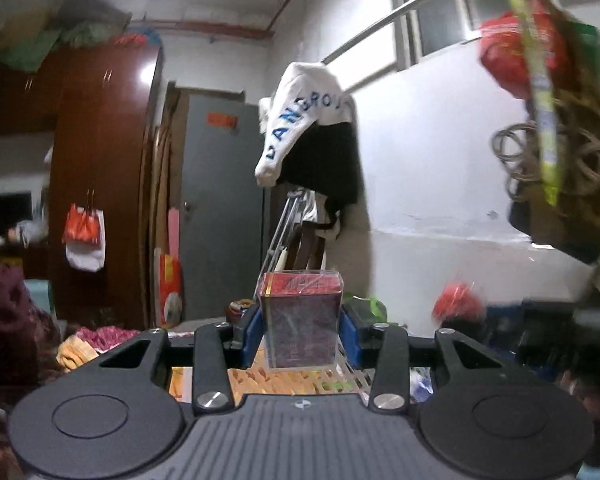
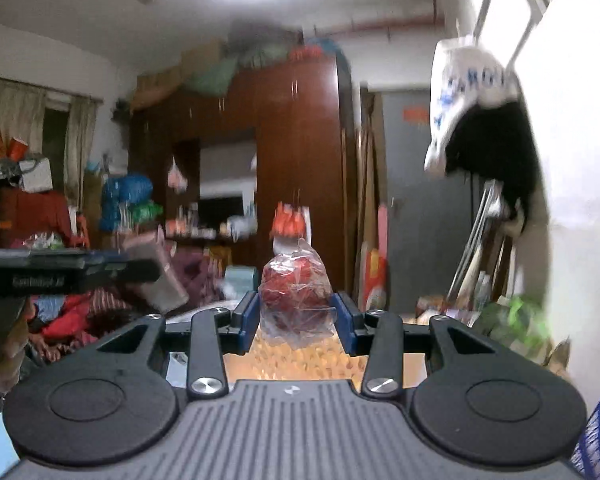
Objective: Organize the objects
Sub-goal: 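Carry a red box with left gripper while right carries a red wrapped ball into basket, then grasp a purple wrapped pack with left gripper while right grasps a red box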
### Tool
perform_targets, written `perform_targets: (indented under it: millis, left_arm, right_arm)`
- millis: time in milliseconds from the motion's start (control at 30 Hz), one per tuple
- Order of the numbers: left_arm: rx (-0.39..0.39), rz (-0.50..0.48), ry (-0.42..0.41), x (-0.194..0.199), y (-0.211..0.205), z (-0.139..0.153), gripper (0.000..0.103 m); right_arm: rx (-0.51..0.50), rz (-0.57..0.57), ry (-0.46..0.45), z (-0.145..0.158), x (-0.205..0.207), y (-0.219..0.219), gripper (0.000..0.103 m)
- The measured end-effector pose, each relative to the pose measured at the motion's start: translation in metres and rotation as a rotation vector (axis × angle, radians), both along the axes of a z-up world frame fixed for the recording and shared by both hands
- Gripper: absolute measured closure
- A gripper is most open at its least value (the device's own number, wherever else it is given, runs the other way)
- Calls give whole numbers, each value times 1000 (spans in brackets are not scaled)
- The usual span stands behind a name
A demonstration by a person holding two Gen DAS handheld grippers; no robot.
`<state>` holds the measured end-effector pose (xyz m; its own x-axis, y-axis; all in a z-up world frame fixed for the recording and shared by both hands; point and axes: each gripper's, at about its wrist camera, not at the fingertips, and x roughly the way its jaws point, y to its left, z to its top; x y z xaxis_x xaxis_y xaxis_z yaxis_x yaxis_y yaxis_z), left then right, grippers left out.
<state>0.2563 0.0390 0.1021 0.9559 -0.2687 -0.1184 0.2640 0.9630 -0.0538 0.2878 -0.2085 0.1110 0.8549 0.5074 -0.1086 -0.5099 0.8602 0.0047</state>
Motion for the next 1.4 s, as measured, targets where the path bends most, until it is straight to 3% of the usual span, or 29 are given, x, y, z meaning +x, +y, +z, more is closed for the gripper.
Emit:
perform_targets:
  millis: [33,67,100,167,267,367,467,633,800,867,1133,1400]
  left_arm:
    - [12,0,17,10,-3,-1,52]
    - [26,1,44,17,-6,-3,36]
    - [29,14,64,22,-8,-7,31]
    - [23,35,71,19,-9,-11,31]
    - [28,1,9,-16,-4,-13,29]
    - [58,14,-10,-61,6,-26,16]
    - [133,75,54,-76,11,-53,14]
    - [111,98,262,-59,28,-97,19]
    - [90,105,291,-62,36,-105,19]
    - [101,86,313,-61,35,-109,19]
    - [159,41,345,-48,12,-117,19]
    - [150,115,354,-50,13,-117,19]
  right_arm:
    - [-46,-7,13,-2,10,9,58]
    - [-95,-24,24,-4,17,17,54]
    - [-121,-48,28,-7,20,22,47]
    - [-118,-72,32,-10,19,22,8]
    - [-29,-53,18,-13,-8,-2,0]
    - [33,-119,13,-23,-47,-32,0]
    - [26,-148,50,-54,-69,-47,0]
    - [6,-129,272,-95,-37,-47,1]
    - [-49,-59,379,-100,-15,-26,11]
    - [-85,-39,413,-105,-11,-17,22]
    - [-96,-30,391,-112,-34,-26,54]
    - [-58,-64,380,-108,-32,-34,53]
